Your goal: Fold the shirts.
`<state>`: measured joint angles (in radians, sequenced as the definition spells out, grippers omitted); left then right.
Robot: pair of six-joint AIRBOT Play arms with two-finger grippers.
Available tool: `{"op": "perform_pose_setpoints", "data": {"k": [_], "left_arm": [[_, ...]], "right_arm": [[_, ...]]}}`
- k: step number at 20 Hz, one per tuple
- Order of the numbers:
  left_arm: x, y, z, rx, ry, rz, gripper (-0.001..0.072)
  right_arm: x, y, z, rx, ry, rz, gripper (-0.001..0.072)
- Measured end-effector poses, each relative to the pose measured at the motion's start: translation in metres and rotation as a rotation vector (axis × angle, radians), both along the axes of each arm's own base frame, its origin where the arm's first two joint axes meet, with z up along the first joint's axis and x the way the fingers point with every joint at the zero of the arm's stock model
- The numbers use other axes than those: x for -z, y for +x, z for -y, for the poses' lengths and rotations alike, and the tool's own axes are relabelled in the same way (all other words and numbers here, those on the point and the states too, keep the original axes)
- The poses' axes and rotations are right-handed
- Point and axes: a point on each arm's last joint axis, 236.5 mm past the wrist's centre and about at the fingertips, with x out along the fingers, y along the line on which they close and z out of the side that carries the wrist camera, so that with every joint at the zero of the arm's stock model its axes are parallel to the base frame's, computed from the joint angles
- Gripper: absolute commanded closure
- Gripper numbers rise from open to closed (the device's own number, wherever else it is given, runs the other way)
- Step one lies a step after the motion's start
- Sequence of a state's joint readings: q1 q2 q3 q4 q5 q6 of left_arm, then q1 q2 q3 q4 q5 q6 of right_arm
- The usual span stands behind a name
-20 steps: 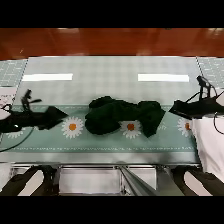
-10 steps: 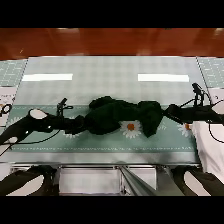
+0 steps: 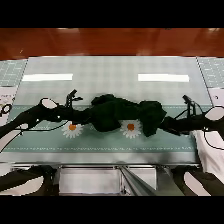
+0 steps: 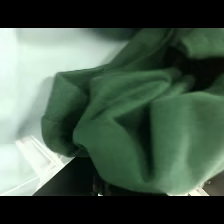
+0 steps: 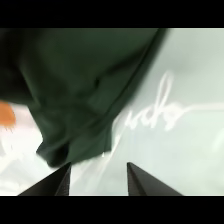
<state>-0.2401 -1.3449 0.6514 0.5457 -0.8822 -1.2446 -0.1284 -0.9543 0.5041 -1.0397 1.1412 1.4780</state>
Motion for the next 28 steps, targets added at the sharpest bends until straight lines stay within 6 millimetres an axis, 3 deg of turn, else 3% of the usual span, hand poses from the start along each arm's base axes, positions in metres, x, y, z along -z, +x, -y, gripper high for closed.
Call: {"op": "perform_pose_setpoints", "data": {"k": [3, 13, 14, 15, 17, 20, 24, 28], "left_arm": [[-0.002, 0.002, 0.002, 0.009, -0.004, 0.008, 0.0688], [-0.004, 0.003, 0.003, 0.015, -0.007, 0.01, 0.0688], [-0.004, 0.003, 0.003, 0.015, -0.007, 0.009, 0.0688], [-0.004, 0.003, 0.003, 0.015, -0.008, 0.009, 0.0688], [-0.004, 0.003, 0.003, 0.015, -0.008, 0.009, 0.0688], [-0.005, 0.004, 0.003, 0.019, -0.008, 0.017, 0.0688], [-0.022, 0.023, -0.009, 0.0, -0.031, 0.06, 0.0689], [-0.083, 0.07, -0.038, -0.058, -0.076, 0.206, 0.0689]], "right_arm": [[0.01, -0.005, -0.021, -0.018, 0.029, -0.007, 0.0302], [0.031, 0.019, -0.07, 0.052, 0.142, -0.018, 0.0306], [0.032, 0.021, -0.073, 0.06, 0.15, -0.014, 0.0366], [0.034, 0.024, -0.074, 0.065, 0.152, -0.007, 0.0502], [0.037, 0.029, -0.074, 0.072, 0.147, 0.011, 0.0687], [0.036, 0.035, -0.077, 0.051, 0.156, 0.041, 0.0687], [0.013, 0.057, -0.081, -0.025, 0.154, 0.12, 0.0687], [-0.046, 0.107, -0.079, -0.118, 0.111, 0.261, 0.0687]]}}
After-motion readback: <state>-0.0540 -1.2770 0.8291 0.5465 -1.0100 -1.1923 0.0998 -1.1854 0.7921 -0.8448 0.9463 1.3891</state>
